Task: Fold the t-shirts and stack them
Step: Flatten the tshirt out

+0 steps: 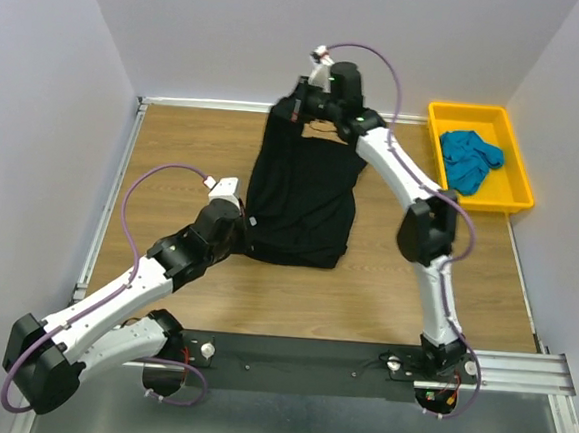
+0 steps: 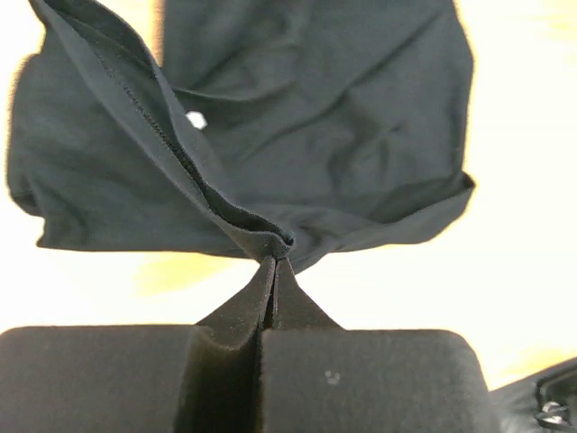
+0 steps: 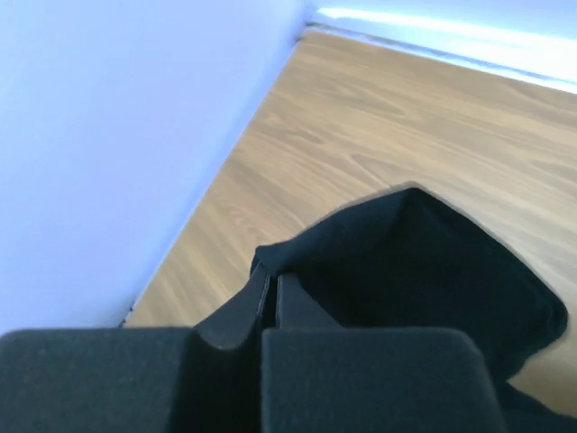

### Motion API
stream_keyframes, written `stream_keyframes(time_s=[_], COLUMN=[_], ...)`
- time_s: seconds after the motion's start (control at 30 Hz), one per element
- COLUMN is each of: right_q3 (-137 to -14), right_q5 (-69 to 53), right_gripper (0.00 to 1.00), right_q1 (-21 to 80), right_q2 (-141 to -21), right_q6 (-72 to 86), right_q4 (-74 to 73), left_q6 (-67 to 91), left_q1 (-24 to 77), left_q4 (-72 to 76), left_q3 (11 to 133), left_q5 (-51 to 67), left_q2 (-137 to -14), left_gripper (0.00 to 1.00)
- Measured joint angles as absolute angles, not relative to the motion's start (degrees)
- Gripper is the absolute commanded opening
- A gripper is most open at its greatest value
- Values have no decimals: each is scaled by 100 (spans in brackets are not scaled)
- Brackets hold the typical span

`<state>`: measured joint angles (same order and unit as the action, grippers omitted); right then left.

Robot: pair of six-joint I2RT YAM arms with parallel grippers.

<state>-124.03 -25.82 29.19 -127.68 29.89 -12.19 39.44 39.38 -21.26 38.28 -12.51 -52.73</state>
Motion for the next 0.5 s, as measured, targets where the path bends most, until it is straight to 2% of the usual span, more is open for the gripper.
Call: stream_keyframes(time_s=[0.07, 0.1, 0.23, 0.37, 0.5], right_q3=[-13380, -13734, -13428, -11834, -10106], right_q5=[-2738, -2847, -3039, -2622, -1861], right_gripper=[38, 52, 71, 71, 69], right_q1=[3118, 3273, 3629, 3752, 3378], right_q2=[-13465, -13788, -13935, -13284, -12256], right_q6=[3033, 3063, 2928, 2521, 2388], right_q4=[-1192, -1179, -1232, -1317, -1389], left_q6=[3944, 3944, 3951, 3997, 4066], left_q1=[3938, 3938, 3938, 3938, 3938], left_q4=[-2093, -2082, -2062, -2064, -2060], left_q3=[3789, 3769, 3653, 3581, 3575], left_q5=[-1205, -1188, -1111, -1090, -1149], left_q2=[-5129, -5081, -4886, -4768, -4587], left_gripper=[0, 0, 0, 0, 0])
